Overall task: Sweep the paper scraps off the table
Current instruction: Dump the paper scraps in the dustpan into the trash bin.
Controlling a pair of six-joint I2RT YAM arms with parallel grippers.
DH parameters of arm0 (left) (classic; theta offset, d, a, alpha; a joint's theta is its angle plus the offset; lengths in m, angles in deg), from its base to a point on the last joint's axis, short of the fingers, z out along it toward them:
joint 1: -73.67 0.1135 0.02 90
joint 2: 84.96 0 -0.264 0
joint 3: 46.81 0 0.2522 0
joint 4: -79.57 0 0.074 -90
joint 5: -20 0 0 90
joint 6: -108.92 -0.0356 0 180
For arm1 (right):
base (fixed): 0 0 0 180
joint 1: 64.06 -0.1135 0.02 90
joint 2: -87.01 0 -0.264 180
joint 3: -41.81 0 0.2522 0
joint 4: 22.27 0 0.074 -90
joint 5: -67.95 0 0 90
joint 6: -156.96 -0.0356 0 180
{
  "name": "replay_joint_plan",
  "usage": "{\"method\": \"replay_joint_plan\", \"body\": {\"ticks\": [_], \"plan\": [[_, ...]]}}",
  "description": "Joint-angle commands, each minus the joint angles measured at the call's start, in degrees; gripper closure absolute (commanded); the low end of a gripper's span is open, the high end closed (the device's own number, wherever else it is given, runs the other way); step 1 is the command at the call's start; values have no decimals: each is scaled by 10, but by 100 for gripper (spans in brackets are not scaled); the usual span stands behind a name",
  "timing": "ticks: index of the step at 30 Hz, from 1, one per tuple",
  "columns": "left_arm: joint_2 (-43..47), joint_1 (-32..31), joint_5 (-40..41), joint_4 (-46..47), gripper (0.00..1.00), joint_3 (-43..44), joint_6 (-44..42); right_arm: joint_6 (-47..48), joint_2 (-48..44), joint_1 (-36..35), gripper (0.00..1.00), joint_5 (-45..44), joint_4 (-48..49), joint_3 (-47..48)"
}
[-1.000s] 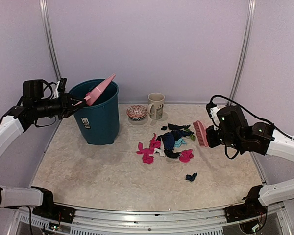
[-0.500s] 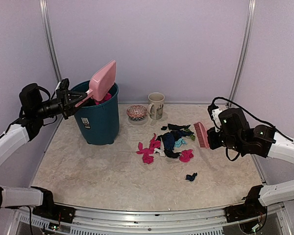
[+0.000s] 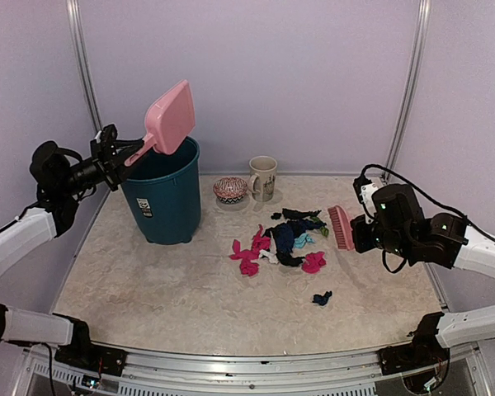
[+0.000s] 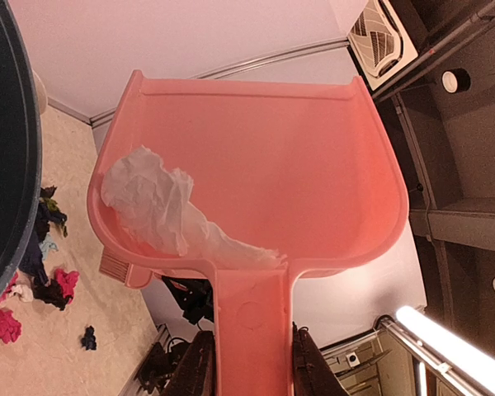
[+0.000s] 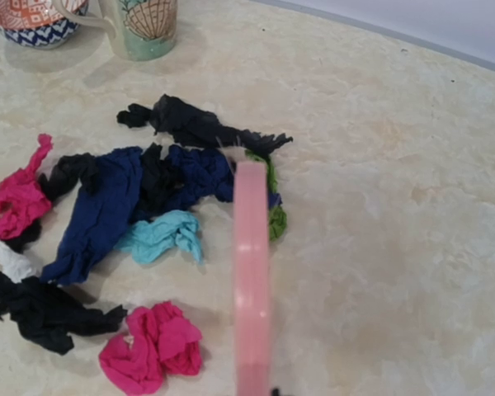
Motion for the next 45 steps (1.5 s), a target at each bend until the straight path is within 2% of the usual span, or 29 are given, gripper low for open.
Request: {"method": "replay_joint_plan", "body": {"ticks": [1, 7, 11, 14, 16, 17, 19, 21, 22, 23, 26, 27, 29, 31, 32, 35, 36, 38, 40, 42, 43, 44, 45], "plan": [[0, 10, 18, 46, 100, -4, 32, -5, -18, 7, 100, -3, 14, -6], [-13, 46, 20, 49, 100, -1, 42, -8, -26, 7, 100, 5, 15, -7], [-18, 44, 35, 122, 100, -24, 102, -6, -28, 7, 100, 6, 15, -7], [-3, 25, 44, 40, 100, 2, 40, -4, -30, 7, 100, 0, 13, -6], [-8, 62, 34, 7, 100, 13, 24, -1, -29, 7, 100, -3, 15, -5], [-12, 80, 29, 36, 100, 0, 50, -1, -30, 7, 100, -3, 15, -5], [-17, 78, 25, 126, 100, -26, 110, 1, -31, 7, 100, -5, 14, -3], [-9, 47, 31, 62, 100, -8, 54, 1, -34, 7, 100, -8, 12, -5], [-5, 46, 36, -32, 100, 19, -21, 2, -36, 7, 100, -13, 13, -6], [-5, 54, 38, -80, 100, 29, -52, 1, -37, 7, 100, -14, 14, -7], [1, 62, 24, -14, 100, 12, -8, 1, -39, 7, 100, -10, 13, -6], [2, 61, 24, -41, 100, 24, -33, 0, -40, 7, 100, -11, 13, -7], [1, 68, 35, -152, 100, 53, -103, 0, -40, 7, 100, -14, 14, -10], [7, 57, 24, -64, 100, 23, -42, -1, -39, 7, 100, -11, 14, -10], [10, 50, 19, -48, 100, 22, -36, -2, -39, 7, 100, -11, 14, -9], [-2, 80, 33, -222, 100, 71, -163, -1, -40, 7, 100, -13, 18, -14], [-5, 81, 23, -168, 100, 56, -118, 0, -39, 7, 100, -12, 19, -14], [-13, 45, 9, -1, 100, -13, -2, -1, -37, 7, 100, -10, 19, -12], [-16, 20, 11, -22, 100, -3, -24, -2, -35, 7, 100, -11, 18, -11], [-16, 54, 18, -88, 100, 14, -71, -1, -34, 7, 100, -13, 19, -11], [-19, 77, 13, -59, 100, 3, -46, -2, -34, 8, 100, -13, 21, -12], [-20, 80, 7, 16, 100, -18, 8, -2, -35, 8, 100, -10, 21, -12], [-21, 57, 8, 63, 100, -23, 38, -3, -35, 8, 100, -8, 21, -12]]}}
